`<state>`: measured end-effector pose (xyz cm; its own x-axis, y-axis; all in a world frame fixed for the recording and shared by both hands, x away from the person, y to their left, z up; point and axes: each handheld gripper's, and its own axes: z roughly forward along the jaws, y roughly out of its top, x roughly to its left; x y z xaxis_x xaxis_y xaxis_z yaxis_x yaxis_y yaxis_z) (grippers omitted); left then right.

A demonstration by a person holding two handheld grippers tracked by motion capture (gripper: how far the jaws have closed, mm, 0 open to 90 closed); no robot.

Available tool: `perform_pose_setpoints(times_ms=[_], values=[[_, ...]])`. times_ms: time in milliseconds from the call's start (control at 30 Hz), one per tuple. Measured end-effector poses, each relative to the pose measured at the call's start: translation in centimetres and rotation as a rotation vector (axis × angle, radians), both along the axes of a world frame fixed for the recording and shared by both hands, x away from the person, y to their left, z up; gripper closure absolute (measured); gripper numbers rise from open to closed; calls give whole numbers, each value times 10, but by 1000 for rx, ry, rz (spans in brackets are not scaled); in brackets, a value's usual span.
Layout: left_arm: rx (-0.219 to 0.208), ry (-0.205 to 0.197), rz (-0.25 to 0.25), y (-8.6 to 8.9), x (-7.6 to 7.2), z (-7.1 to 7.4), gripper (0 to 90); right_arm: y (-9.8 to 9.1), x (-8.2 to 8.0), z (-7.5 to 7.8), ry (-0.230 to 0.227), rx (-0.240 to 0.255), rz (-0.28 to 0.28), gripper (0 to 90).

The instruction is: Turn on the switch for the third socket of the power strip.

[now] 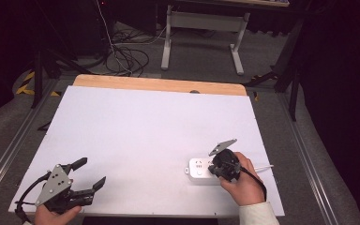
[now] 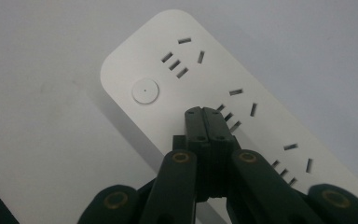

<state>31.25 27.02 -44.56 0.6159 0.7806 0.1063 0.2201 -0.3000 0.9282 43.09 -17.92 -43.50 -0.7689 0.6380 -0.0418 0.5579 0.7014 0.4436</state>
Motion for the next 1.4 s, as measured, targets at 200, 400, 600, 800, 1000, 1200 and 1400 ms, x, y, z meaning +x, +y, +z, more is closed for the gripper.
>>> perform_pose_setpoints(times_ms=[200,400,600,800,1000,1200,1400], values=[[-2,0,1,0,0,0,176,0,1,0,8,2,-12,900],[-2,-1,2,0,0,0,177,1,1,-1,9,-1,-18,900],[-3,1,2,0,0,0,176,3,-1,-1,-1,-14,-18,900],[-2,-1,2,0,0,0,176,2,-1,-1,-4,-10,-17,900],[-6,2,1,0,0,0,176,2,-2,-1,-10,-12,-12,900],[-12,8,4,0,1,0,176,7,-4,0,-52,-25,7,900],[-8,8,5,1,1,0,177,10,-8,7,-79,-12,16,900]])
